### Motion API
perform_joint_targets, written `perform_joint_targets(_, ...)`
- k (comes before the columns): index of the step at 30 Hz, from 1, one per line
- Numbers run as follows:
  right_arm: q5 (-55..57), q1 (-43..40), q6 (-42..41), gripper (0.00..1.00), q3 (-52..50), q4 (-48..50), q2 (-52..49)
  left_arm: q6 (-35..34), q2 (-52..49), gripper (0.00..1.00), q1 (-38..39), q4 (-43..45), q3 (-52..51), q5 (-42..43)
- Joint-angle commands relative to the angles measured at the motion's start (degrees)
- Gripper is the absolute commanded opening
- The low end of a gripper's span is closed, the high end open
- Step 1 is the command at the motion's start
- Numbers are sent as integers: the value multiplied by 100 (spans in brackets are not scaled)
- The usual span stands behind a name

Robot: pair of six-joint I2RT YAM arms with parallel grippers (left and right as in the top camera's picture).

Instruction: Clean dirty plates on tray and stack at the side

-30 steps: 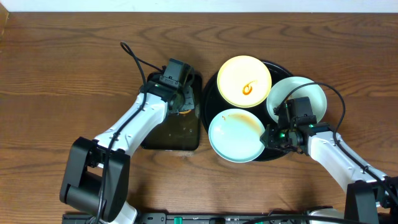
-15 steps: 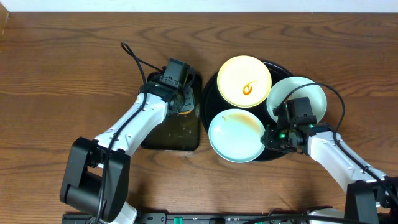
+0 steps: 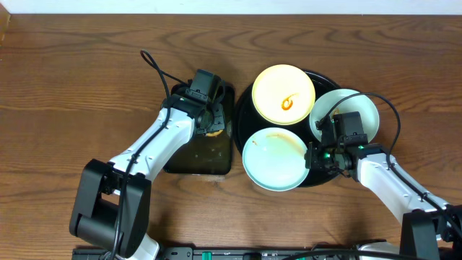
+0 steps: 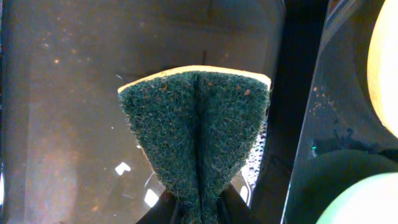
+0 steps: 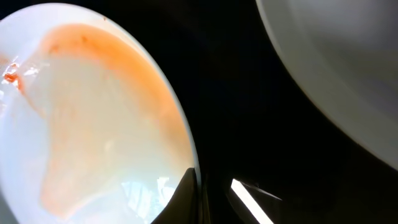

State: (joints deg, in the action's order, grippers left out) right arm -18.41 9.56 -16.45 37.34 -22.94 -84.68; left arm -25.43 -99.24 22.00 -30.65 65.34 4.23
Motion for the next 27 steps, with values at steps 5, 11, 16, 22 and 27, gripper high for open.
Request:
perform_joint_targets(5, 1104, 63, 299, 1, 763, -1394, 481, 26, 46, 8, -13, -17, 2, -90)
perform_joint_targets(11, 1582, 59, 455, 1, 1578, -2487, 501, 26, 46, 8, -13, -15, 2, -90)
perform_joint_targets(16, 2295, 66, 452, 1, 1847, -2494, 501, 26, 46, 8, -13, -15, 2, -92)
perform_joint_targets(22, 2308, 72, 520, 1, 2087, -2490, 509, 26, 44, 8, -13, -17, 2, -92)
perform_joint_targets(27, 2308, 297, 887, 1, 2192, -2590, 557, 26, 44, 8, -13, -15, 2, -92)
